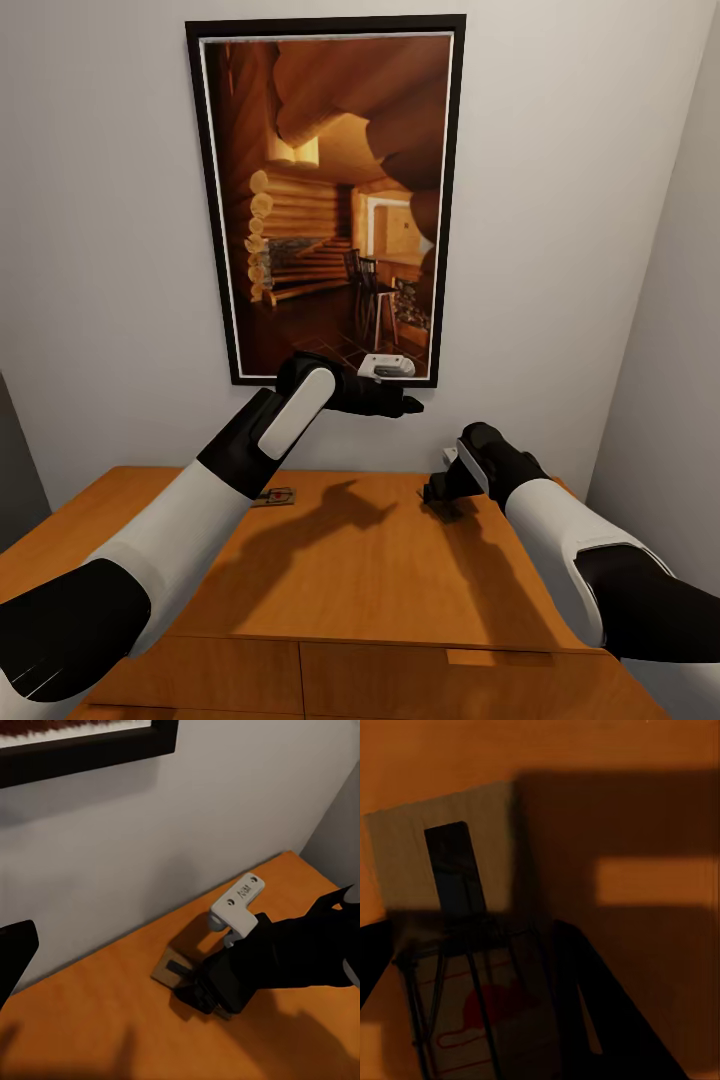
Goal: Take the four mousetraps from the cabinet in the bathroom and place them on the bathroom floor. Make sure all four end up on the same floor surface, and ensure that at least two of them are either under or directly next to the same bathroom sink.
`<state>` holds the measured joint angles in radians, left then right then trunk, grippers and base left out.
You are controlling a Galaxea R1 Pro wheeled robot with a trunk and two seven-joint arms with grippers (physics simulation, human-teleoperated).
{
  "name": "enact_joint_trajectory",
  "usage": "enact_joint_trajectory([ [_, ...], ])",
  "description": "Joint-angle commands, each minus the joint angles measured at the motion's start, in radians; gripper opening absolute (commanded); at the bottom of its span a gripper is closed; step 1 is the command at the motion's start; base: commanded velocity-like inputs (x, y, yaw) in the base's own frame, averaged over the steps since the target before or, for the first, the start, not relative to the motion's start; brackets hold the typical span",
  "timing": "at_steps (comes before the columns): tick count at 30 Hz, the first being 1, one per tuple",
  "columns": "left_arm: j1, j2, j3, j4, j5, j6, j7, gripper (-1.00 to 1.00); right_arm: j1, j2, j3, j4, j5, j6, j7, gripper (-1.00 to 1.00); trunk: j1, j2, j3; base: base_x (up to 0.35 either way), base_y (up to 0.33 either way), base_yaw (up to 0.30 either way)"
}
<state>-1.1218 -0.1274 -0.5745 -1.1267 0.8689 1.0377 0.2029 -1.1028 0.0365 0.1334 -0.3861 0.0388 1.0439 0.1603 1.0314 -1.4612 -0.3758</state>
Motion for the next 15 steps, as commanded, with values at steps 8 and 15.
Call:
enact_joint_trajectory([
  [8,-0.001,0.000,-0.001,-0.001,0.010,0.002,0.010,1.00,0.000,-0.003,0.011,0.095,0.024,0.003,0.001,-1.00,0.000,-0.001,-0.001,0.000,0.000,0.000],
  [15,-0.001,-0.001,-0.001,-0.001,0.010,0.002,0.010,1.00,0.000,-0.006,0.007,0.083,0.027,0.003,0.002,-1.00,0.000,-0.001,-0.001,0.000,0.000,0.000],
])
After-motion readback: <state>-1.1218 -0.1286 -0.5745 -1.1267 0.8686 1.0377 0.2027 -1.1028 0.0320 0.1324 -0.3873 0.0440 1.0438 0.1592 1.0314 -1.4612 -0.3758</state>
